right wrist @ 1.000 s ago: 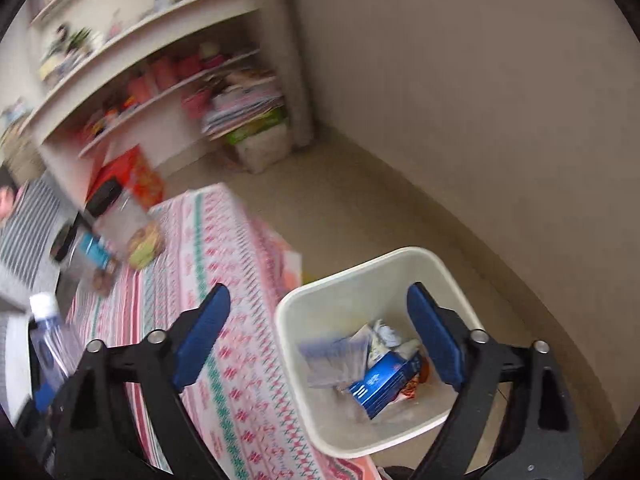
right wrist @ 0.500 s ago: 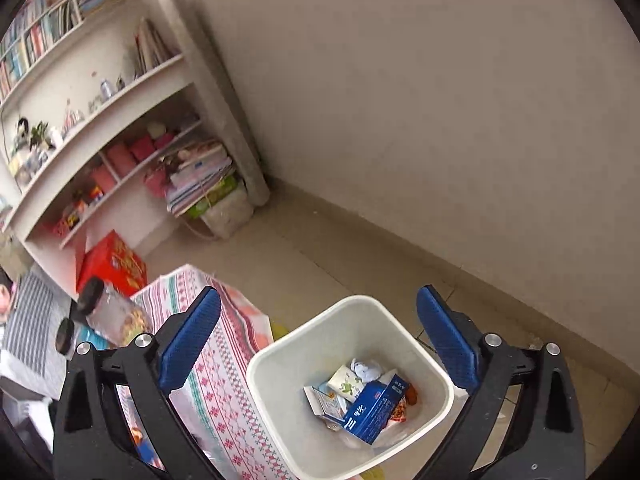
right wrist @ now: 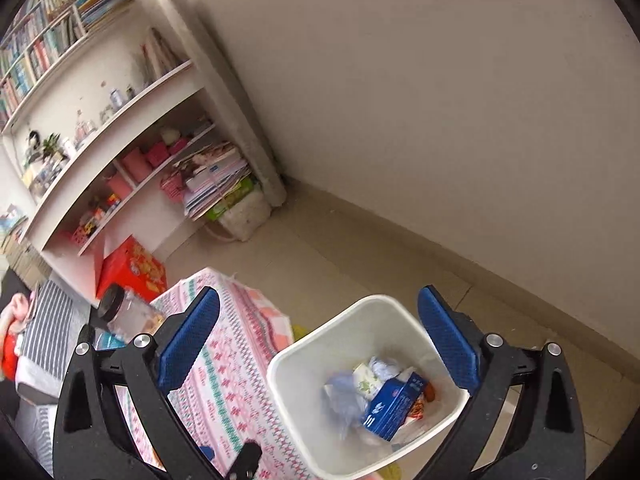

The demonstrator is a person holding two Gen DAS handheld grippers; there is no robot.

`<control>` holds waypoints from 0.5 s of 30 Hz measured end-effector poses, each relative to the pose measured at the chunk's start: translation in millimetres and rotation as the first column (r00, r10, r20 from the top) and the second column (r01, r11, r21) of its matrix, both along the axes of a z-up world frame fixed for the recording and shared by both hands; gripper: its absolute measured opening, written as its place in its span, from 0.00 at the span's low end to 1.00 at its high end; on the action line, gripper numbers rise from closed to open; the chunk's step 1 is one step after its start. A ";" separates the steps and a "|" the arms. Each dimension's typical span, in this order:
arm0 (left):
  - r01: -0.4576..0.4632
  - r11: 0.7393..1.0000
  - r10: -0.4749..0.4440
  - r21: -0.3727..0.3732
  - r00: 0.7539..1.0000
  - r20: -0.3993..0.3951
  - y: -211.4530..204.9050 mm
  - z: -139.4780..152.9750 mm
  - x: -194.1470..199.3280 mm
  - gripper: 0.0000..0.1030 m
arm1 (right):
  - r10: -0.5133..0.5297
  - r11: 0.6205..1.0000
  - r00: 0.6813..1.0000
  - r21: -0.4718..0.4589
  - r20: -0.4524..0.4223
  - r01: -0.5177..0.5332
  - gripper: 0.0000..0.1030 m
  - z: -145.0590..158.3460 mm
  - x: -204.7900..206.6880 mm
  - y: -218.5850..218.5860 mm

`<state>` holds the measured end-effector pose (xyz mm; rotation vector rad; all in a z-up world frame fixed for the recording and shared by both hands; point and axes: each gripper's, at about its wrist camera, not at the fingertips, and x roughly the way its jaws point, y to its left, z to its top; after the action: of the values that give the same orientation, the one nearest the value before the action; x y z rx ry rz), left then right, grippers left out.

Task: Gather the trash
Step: 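Drop the water bottle into the white bin with the left gripper, then grasp the yellow snack packet with the left gripper and lift it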

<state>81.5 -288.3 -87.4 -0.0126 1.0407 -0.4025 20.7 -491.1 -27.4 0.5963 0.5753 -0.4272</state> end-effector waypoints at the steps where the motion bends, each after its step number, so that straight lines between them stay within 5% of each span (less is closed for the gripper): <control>1: -0.024 1.000 0.025 0.010 1.000 -0.017 11.5 -3.8 -2.1 0.69 | 0.021 1.000 1.000 -0.002 -0.005 -0.021 0.93 -0.1 4.0 6.5; 9: -0.212 0.967 0.225 0.144 0.971 -0.078 98.1 -16.4 -20.7 0.69 | 0.213 0.972 0.972 -0.077 -0.102 -0.221 0.93 -5.3 38.4 66.9; 15: -0.357 0.890 0.398 0.283 0.911 -0.106 168.2 -25.5 -40.9 0.69 | 0.354 0.915 0.915 -0.129 -0.193 -0.382 0.93 -14.3 56.7 116.1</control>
<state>40.6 -120.1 -112.9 -0.0158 1.2145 0.0953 77.4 -375.0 -41.7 0.2831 0.7880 -0.1626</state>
